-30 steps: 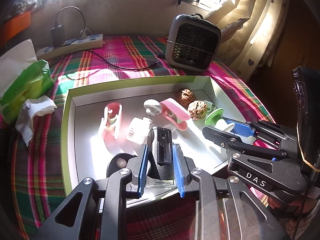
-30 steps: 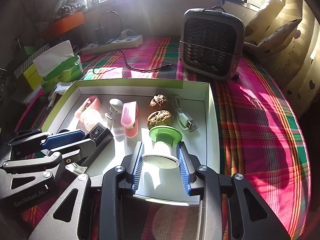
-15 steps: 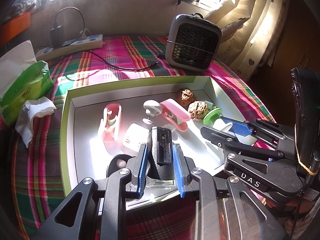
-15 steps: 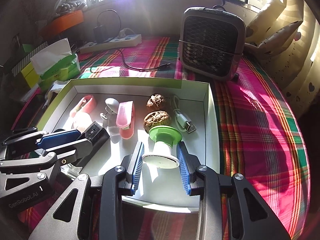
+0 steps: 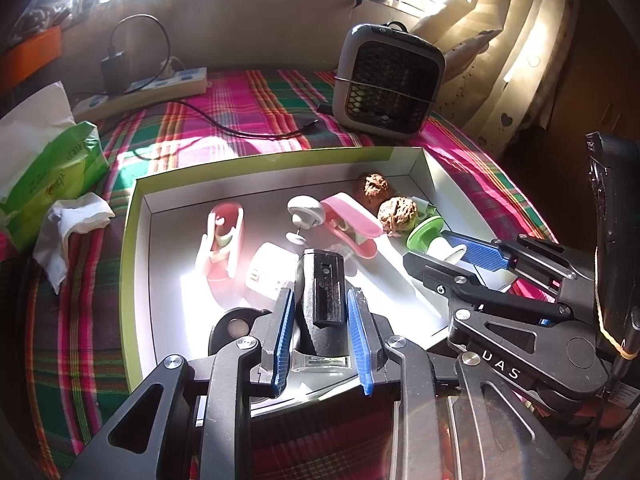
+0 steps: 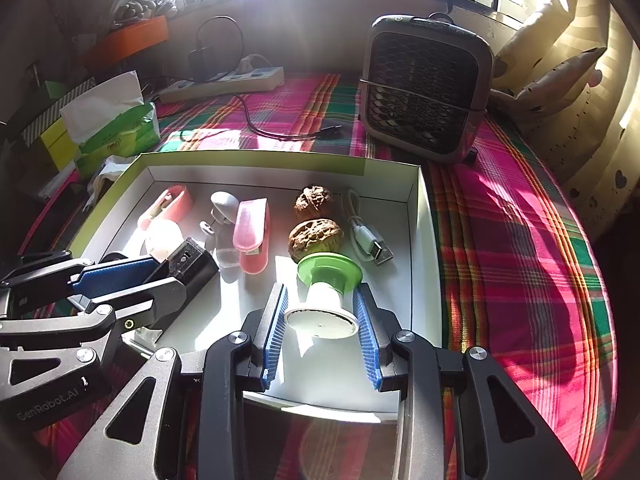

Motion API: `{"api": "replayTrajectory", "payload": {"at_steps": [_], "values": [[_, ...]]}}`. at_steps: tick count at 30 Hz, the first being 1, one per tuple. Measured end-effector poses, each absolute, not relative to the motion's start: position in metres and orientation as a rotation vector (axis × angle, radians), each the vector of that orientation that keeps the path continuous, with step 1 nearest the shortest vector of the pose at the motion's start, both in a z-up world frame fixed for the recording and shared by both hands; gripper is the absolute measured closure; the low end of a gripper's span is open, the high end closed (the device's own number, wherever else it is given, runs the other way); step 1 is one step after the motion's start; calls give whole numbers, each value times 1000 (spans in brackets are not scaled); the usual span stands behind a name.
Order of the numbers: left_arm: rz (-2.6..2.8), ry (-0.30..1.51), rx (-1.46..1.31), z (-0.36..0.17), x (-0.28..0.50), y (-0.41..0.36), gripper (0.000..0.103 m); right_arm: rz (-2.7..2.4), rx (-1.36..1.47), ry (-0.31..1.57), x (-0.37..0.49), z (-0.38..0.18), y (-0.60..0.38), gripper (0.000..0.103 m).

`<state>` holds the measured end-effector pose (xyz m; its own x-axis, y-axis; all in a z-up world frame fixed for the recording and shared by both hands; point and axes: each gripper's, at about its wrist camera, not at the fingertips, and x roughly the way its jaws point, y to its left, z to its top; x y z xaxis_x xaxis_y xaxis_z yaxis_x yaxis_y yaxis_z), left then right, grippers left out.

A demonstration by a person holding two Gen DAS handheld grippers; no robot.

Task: Organize objects
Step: 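Lower the green-and-white spool into the box and open the right gripper, then lower the black device into the box and open the left gripper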

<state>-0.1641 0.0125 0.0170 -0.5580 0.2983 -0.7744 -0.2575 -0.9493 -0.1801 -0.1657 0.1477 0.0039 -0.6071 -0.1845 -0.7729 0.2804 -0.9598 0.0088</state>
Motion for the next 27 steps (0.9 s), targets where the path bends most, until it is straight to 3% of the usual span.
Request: {"api": "replayTrajectory", "payload": {"at_steps": [6,27], "values": [[2534,-61,-1269,18,-162,13,76,-2608,1224,149,-163,6,150,59],[2659,-61,-1214,38,-120,8,71,-2648,1146,105,-129,24,152,55]]}}
